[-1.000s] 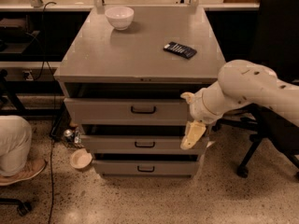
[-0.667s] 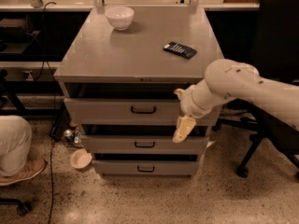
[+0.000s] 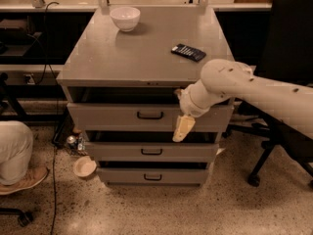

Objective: Open top drawer

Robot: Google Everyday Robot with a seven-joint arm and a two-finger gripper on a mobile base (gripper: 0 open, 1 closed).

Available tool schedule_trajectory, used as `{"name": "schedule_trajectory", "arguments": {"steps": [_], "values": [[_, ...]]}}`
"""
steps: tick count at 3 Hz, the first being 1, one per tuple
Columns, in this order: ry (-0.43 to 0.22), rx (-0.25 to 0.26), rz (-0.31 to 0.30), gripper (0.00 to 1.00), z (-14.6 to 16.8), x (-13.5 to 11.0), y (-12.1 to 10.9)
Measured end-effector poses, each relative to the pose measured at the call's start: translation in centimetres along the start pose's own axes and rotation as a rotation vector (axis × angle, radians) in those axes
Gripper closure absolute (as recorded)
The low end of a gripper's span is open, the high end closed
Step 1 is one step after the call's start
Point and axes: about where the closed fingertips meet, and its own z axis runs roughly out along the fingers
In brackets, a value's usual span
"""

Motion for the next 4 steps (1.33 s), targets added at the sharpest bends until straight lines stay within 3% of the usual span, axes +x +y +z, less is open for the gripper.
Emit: {"name": "schedule_trajectory", "arguments": {"steps": [1, 2, 4], "values": [[0.000, -0.048, 0.005, 0.03, 2.9, -0.1, 0.0], [-0.028, -0.102, 0.014, 0.33, 4.5, 0.2, 1.2], [-0.045, -0.111, 0.020, 0.78, 3.6, -0.1, 1.3]]}}
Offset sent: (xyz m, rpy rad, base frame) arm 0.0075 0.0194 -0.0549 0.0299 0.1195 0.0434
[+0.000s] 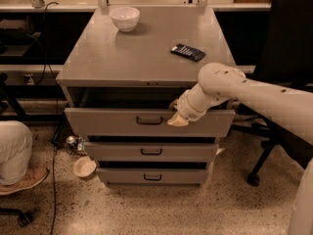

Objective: Open top drawer

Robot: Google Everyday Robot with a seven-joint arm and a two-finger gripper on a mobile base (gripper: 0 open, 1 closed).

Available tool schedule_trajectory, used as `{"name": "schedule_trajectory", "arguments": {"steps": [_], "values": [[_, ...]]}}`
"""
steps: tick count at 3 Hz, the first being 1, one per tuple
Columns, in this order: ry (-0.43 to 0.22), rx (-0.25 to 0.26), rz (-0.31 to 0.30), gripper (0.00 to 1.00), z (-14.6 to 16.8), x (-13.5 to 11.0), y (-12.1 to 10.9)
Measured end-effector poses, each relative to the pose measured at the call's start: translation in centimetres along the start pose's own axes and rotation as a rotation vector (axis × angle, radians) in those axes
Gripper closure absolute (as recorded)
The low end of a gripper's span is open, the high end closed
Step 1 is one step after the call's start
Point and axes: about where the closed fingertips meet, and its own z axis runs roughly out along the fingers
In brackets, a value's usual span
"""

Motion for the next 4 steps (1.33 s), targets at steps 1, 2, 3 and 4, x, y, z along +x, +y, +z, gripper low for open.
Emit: {"name": "schedule_trajectory", "arguments": {"steps": [1, 2, 3, 4], "values": [[0.000, 0.000, 0.000, 1.00, -0.2, -0.1, 0.0], [-0.047, 0.003, 0.040, 1.00, -3.0, 1.2, 2.4], [-0.046, 0.003, 0.041, 1.00, -3.0, 1.2, 2.5], [-0.045, 0.005, 0.042, 1.00, -3.0, 1.2, 2.7]]}}
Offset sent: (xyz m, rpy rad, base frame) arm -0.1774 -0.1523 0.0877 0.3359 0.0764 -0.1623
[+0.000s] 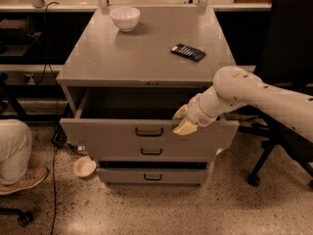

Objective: Open top drawer

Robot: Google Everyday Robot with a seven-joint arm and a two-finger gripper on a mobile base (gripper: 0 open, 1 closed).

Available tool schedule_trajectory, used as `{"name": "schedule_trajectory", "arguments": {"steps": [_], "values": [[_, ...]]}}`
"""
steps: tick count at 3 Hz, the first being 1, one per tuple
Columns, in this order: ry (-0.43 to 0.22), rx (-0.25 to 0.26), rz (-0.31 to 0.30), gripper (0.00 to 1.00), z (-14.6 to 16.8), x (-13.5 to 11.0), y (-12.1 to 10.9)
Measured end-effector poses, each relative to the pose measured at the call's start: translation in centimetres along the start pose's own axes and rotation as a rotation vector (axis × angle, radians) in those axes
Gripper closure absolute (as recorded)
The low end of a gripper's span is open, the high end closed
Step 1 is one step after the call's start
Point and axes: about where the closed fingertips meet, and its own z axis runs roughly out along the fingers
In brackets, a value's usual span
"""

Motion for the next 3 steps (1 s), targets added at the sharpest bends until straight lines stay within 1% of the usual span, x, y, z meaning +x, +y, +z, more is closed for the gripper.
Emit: {"name": "schedule_trajectory", "arguments": {"steps": [1, 2, 3], "values": [[0.001, 0.019, 0.034, 1.00, -0.2, 0.1, 2.6], [-0.004, 0.036, 0.056, 1.00, -0.5, -0.1, 3.7], [-0.009, 0.056, 0.095, 1.00, -0.7, 0.0, 6.5]]}}
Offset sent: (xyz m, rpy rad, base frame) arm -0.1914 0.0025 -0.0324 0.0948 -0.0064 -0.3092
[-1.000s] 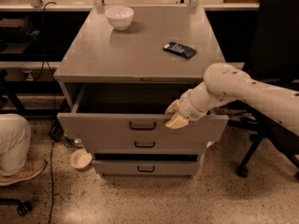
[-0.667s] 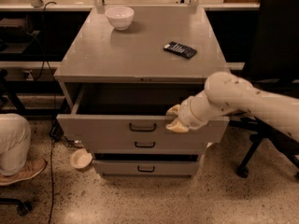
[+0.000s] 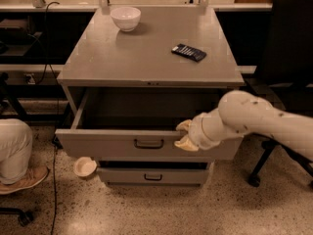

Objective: Open top drawer

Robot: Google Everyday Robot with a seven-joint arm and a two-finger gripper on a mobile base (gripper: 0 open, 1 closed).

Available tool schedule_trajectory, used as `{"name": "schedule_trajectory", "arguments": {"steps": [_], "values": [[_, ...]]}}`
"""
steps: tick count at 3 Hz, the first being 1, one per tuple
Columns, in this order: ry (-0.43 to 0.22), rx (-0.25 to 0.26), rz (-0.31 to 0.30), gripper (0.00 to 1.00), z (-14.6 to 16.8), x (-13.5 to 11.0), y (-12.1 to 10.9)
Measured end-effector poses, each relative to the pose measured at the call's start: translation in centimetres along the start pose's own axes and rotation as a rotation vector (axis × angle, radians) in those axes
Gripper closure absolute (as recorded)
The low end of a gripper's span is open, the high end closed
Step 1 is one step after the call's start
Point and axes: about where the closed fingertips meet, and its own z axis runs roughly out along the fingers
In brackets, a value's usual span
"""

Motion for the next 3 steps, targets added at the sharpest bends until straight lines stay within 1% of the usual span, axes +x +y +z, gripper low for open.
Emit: {"name": "schedule_trajectory", "arguments": {"steps": [1, 2, 3], "values": [[-0.004, 0.013, 0.019, 1.00, -0.2, 0.0, 1.2], [-0.009, 0.028, 0.058, 1.00, -0.7, 0.5, 3.7], [-0.010, 0.034, 0.071, 1.00, -0.9, 0.5, 4.4]]}}
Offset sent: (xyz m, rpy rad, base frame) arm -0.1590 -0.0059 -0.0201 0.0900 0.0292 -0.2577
